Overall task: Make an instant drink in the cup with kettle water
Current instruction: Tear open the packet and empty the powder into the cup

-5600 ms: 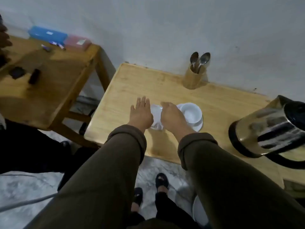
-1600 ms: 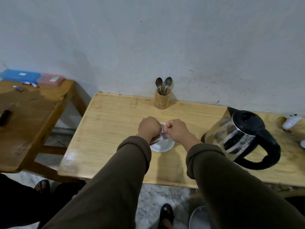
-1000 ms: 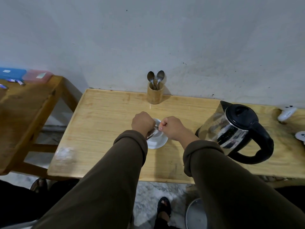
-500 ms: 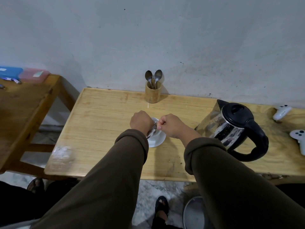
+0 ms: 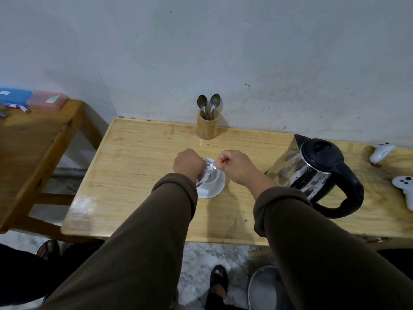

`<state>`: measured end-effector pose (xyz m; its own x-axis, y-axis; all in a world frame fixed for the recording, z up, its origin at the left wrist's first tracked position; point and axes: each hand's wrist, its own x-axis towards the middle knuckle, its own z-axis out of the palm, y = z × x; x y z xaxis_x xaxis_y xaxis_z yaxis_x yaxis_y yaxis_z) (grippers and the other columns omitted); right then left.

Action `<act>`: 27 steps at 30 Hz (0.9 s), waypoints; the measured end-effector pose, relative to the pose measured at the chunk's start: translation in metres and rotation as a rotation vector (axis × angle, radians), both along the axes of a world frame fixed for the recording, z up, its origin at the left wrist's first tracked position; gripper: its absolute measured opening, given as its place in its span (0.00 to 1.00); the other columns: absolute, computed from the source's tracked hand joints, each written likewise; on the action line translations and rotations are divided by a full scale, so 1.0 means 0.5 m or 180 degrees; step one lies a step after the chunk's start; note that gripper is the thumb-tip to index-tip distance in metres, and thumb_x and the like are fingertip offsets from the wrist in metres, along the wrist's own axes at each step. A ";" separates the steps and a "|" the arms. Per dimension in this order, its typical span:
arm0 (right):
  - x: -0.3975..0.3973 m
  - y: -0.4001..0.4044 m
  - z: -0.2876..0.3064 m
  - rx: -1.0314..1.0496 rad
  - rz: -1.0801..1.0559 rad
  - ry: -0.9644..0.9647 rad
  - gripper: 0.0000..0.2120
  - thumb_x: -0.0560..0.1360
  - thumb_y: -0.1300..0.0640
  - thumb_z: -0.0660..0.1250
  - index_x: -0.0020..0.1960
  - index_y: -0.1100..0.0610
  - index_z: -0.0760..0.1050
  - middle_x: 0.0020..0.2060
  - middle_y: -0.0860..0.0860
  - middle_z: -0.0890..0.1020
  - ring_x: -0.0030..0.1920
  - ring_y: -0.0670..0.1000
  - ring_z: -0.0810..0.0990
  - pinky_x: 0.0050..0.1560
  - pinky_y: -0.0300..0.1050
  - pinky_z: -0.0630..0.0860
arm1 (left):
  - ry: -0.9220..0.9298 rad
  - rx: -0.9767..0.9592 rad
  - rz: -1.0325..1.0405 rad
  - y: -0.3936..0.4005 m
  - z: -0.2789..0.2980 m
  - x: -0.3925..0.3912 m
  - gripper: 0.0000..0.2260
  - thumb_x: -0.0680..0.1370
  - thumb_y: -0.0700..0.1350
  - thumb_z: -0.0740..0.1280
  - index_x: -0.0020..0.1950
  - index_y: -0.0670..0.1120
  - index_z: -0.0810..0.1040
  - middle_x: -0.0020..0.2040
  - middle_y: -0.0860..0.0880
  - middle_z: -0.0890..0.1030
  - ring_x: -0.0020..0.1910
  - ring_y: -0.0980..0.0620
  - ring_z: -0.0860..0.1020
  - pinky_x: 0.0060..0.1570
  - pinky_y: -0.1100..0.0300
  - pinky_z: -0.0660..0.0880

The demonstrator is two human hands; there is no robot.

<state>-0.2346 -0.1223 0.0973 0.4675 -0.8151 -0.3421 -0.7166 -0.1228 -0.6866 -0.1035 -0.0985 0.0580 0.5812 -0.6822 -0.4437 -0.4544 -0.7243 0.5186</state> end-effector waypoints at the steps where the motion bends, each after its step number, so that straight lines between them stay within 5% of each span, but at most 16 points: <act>1: -0.001 0.000 -0.004 -0.0083 -0.0002 0.0014 0.10 0.76 0.63 0.64 0.37 0.54 0.73 0.40 0.46 0.74 0.42 0.49 0.72 0.42 0.39 0.69 | 0.0043 -0.0027 0.0017 -0.001 0.001 0.002 0.11 0.75 0.45 0.64 0.49 0.39 0.79 0.50 0.41 0.82 0.49 0.42 0.81 0.44 0.55 0.76; 5: 0.000 0.007 -0.029 -0.0200 0.0074 0.0100 0.09 0.75 0.64 0.63 0.37 0.55 0.73 0.54 0.51 0.78 0.50 0.53 0.75 0.50 0.42 0.69 | 0.0121 -0.0032 -0.0031 -0.002 0.004 0.013 0.08 0.75 0.44 0.63 0.40 0.41 0.77 0.49 0.42 0.83 0.43 0.44 0.78 0.40 0.57 0.72; 9: 0.005 0.012 -0.051 -0.0011 0.0078 0.0104 0.14 0.73 0.65 0.64 0.34 0.50 0.72 0.46 0.54 0.82 0.51 0.57 0.81 0.44 0.41 0.71 | 0.0132 0.0017 0.0015 -0.007 -0.005 0.027 0.09 0.76 0.45 0.63 0.40 0.41 0.73 0.49 0.42 0.81 0.42 0.45 0.75 0.41 0.57 0.70; 12: 0.006 0.011 -0.052 -0.0052 0.0185 0.0122 0.09 0.73 0.67 0.63 0.41 0.55 0.77 0.37 0.49 0.79 0.44 0.53 0.78 0.38 0.34 0.70 | 0.0175 0.0086 0.0044 -0.008 -0.016 0.035 0.13 0.77 0.45 0.63 0.33 0.42 0.69 0.49 0.42 0.81 0.41 0.46 0.74 0.41 0.57 0.70; 16: 0.004 0.010 -0.046 -0.0120 0.0249 -0.0055 0.12 0.69 0.69 0.63 0.49 0.61 0.79 0.41 0.50 0.78 0.41 0.49 0.75 0.40 0.30 0.70 | 0.0240 0.0191 0.0065 -0.012 -0.019 0.041 0.08 0.76 0.44 0.64 0.40 0.40 0.72 0.49 0.42 0.79 0.43 0.46 0.74 0.42 0.57 0.71; 20: 0.010 -0.001 -0.048 -0.0470 0.0411 0.0087 0.11 0.69 0.64 0.70 0.51 0.58 0.82 0.44 0.53 0.79 0.44 0.49 0.76 0.43 0.34 0.69 | 0.0193 0.0291 -0.0076 -0.013 -0.017 0.044 0.12 0.75 0.44 0.65 0.33 0.43 0.69 0.41 0.47 0.75 0.44 0.46 0.76 0.42 0.60 0.71; 24: 0.023 -0.015 -0.049 -0.0704 0.0275 0.0268 0.12 0.74 0.65 0.63 0.52 0.58 0.83 0.50 0.55 0.82 0.52 0.52 0.79 0.48 0.32 0.66 | 0.0388 0.0367 -0.0066 -0.014 -0.009 0.052 0.15 0.74 0.41 0.65 0.27 0.44 0.67 0.28 0.49 0.72 0.30 0.52 0.73 0.31 0.63 0.71; 27: 0.031 -0.019 -0.052 -0.0764 0.0233 0.0325 0.13 0.74 0.65 0.62 0.51 0.58 0.84 0.51 0.56 0.82 0.54 0.53 0.79 0.50 0.33 0.66 | 0.1434 0.0173 0.0453 -0.018 -0.013 0.061 0.09 0.79 0.44 0.63 0.46 0.39 0.77 0.32 0.45 0.77 0.32 0.48 0.80 0.44 0.55 0.83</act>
